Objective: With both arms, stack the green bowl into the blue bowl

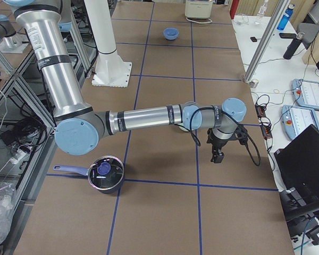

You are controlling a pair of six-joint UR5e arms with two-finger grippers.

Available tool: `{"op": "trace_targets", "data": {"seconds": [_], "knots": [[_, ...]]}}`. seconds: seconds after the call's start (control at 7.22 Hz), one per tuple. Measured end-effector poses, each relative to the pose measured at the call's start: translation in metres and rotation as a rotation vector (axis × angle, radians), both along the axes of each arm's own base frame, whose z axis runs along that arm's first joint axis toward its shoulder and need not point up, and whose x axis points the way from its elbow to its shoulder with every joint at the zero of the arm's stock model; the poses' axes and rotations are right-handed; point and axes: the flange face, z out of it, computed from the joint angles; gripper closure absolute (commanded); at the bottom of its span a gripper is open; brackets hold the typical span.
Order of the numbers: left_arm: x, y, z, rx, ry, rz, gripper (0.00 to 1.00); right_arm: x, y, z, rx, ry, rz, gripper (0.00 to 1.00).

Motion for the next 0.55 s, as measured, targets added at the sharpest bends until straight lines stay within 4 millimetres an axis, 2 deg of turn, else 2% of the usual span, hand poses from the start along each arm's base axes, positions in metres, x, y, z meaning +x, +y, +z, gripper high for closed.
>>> {"op": "trace_targets", "data": {"seconds": [0.55], "knots": [[0.0, 0.0003, 0.0001, -0.001, 0.0, 0.0, 0.02, 0.0001, -0.0014, -0.0016, -0.005, 0.003, 0.007, 0.0]]}}
